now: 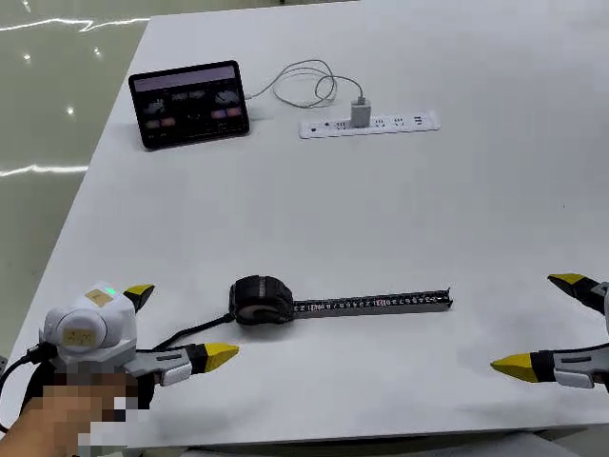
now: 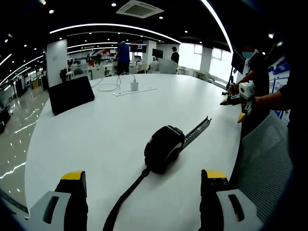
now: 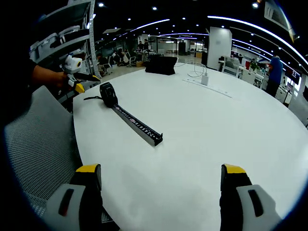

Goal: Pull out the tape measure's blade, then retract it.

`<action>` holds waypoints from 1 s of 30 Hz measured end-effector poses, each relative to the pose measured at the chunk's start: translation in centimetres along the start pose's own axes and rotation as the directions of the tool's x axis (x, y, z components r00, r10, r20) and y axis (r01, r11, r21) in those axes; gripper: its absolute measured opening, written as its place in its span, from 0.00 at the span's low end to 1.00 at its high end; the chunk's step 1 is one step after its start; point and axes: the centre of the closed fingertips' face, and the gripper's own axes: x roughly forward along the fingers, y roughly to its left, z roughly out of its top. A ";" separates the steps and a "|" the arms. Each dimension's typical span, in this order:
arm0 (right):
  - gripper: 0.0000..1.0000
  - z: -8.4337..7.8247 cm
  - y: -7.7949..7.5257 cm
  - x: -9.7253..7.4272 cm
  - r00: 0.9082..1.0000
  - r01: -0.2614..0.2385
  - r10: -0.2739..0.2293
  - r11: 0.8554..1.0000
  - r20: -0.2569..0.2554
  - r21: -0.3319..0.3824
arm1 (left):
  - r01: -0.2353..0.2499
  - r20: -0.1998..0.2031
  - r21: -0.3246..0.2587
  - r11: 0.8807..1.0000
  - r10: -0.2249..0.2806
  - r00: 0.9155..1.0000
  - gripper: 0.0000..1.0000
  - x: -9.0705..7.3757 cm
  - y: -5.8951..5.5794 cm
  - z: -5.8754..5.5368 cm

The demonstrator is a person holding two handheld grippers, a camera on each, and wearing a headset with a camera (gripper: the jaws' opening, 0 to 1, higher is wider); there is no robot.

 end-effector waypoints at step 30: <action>1.00 -1.7 0.5 -3.8 0.999 0.051 -0.051 0.998 0.006 0.030 | -0.001 -0.007 0.009 1.000 0.001 1.000 1.00 -2.1 -0.7 -0.7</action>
